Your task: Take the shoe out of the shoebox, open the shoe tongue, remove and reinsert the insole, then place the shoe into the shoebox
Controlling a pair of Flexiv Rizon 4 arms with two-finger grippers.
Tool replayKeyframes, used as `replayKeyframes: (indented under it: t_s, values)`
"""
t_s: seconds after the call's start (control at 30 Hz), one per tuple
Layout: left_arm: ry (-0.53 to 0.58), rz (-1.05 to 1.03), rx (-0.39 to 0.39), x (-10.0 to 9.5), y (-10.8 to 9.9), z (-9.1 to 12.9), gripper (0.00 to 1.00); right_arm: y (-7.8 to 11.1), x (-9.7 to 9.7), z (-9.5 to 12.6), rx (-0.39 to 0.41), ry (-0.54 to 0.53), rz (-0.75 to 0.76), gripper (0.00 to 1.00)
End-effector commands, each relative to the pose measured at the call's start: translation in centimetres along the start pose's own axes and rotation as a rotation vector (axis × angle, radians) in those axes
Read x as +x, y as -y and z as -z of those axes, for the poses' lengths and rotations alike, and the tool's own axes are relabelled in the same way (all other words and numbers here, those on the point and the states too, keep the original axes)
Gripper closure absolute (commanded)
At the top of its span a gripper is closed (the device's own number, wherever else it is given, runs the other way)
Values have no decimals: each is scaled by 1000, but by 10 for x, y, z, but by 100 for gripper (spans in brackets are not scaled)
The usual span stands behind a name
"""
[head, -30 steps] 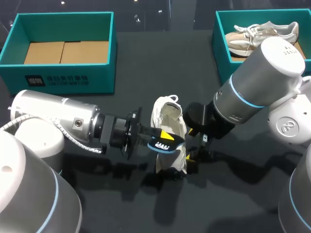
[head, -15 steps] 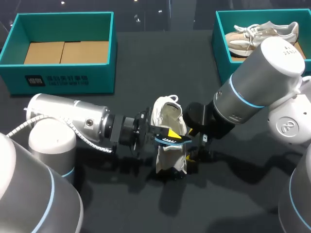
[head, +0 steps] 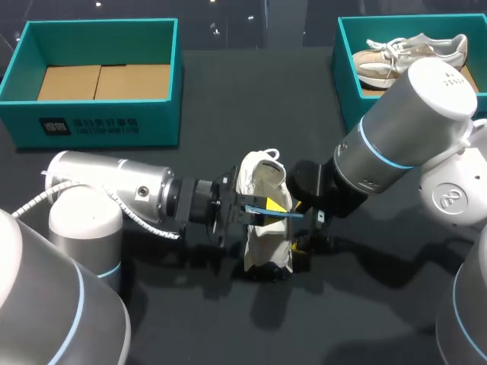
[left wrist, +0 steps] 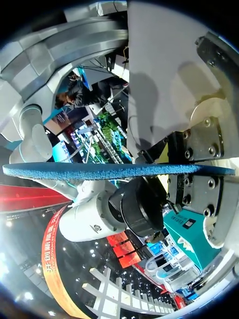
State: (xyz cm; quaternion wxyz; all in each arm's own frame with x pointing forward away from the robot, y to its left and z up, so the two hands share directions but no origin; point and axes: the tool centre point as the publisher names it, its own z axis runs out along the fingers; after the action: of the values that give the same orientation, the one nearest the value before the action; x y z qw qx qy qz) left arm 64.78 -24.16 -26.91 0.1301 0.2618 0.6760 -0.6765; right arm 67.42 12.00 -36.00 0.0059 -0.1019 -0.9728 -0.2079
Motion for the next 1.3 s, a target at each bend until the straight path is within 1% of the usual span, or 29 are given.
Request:
replayKeyframes:
  t_s: [0.03, 0.17, 0.33, 0.63, 0.8, 1.3]
  values:
    - [17, 3, -12, 8, 9, 7, 100, 0, 1, -1, 0, 3, -1, 0]
    - [24, 8, -14, 12, 11, 11, 100, 0, 1, -1, 0, 3, -1, 0]
    - [27, 0, -12, 16, 9, 14, 100, 0, 1, -1, 0, 3, -1, 0]
    - [32, -21, -17, 18, -6, 8, 100, 0, 1, -1, 0, 3, -1, 0]
    - [27, -57, -35, 19, -13, 6, 100, 0, 1, -1, 0, 3, -1, 0]
    - [68, -101, -60, 12, -35, 10, 100, 0, 1, -1, 0, 3, -1, 0]
